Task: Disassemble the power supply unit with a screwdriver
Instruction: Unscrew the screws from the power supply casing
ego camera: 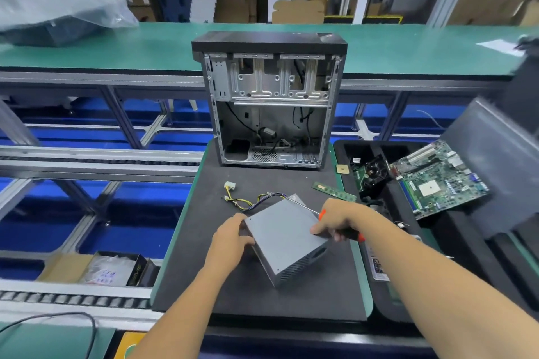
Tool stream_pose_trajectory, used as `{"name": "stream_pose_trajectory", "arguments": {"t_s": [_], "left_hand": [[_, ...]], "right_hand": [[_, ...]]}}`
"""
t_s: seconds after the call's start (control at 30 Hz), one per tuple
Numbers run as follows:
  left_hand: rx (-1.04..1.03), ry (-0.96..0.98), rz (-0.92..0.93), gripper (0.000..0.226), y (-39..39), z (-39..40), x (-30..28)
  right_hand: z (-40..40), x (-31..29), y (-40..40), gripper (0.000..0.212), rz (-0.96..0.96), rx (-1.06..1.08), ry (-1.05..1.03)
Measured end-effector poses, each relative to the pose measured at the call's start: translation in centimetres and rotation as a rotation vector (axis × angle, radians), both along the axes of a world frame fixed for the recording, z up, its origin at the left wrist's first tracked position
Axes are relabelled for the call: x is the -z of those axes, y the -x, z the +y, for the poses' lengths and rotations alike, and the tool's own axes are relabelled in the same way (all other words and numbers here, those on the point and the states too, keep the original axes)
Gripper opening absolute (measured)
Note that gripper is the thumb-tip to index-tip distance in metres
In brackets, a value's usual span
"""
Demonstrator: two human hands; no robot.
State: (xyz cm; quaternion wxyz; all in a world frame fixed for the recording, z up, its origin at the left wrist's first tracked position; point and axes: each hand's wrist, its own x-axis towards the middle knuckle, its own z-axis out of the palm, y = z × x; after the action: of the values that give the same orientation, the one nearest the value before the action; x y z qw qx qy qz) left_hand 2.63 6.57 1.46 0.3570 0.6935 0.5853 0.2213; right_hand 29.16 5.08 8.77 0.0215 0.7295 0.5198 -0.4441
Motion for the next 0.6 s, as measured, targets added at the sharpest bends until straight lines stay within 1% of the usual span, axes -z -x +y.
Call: {"name": "stream_pose_trajectory", "arguments": {"t_s": [0.13,0.2,0.27,0.3,0.33,0.37,0.4,0.43,0.47,0.5,0.53,0.6], "left_hand": [[-0.087,0.119,-0.090,0.030,-0.4,-0.5,1.1],[-0.127,0.236,-0.232,0.029,-0.6,-1.2,1.5],[-0.080,0.385,-0.385,0.042,-0.6,-2.2,1.7],[0.011,0.439,-0.415,0.052,-0.4,-2.7,1.8],[0.125,0.458,-0.398,0.070,-0.3,-3.1,1.9],[0.223,0.450,-0.350,0.094,-0.3,-3.5,2.1],[0.273,0.420,-0.291,0.118,-0.4,-4.0,2.3],[0.277,0.373,-0.230,0.135,-0.6,-4.3,2.5],[0.251,0.319,-0.184,0.143,-0.9,-4.6,2.7],[0.223,0.273,-0.159,0.145,-1.1,-4.7,2.8],[0.209,0.251,-0.155,0.144,-1.2,-4.8,2.9],[0.216,0.277,-0.193,0.141,-0.7,-4.6,3.1]], "right_hand": [[-0.3,0.4,-1.1,0.029,0.081,0.031,-0.004],[-0.4,0.7,-1.3,0.028,0.125,0.054,-0.009],[-0.7,1.2,-1.2,0.031,0.169,0.101,-0.008],[-0.9,1.5,-1.0,0.033,0.195,0.135,-0.006],[-1.0,1.7,-0.9,0.036,0.218,0.165,-0.004],[-1.1,1.8,-0.7,0.037,0.232,0.181,-0.004],[-1.0,1.8,-0.6,0.037,0.232,0.180,-0.006],[-0.9,1.8,-0.5,0.037,0.227,0.171,-0.005],[-0.8,1.7,-0.4,0.036,0.217,0.158,-0.003],[-0.7,1.7,-0.3,0.036,0.203,0.143,-0.001],[-0.6,1.7,-0.4,0.036,0.192,0.130,0.002],[-0.7,1.8,-0.4,0.041,0.200,0.118,0.026]]}}
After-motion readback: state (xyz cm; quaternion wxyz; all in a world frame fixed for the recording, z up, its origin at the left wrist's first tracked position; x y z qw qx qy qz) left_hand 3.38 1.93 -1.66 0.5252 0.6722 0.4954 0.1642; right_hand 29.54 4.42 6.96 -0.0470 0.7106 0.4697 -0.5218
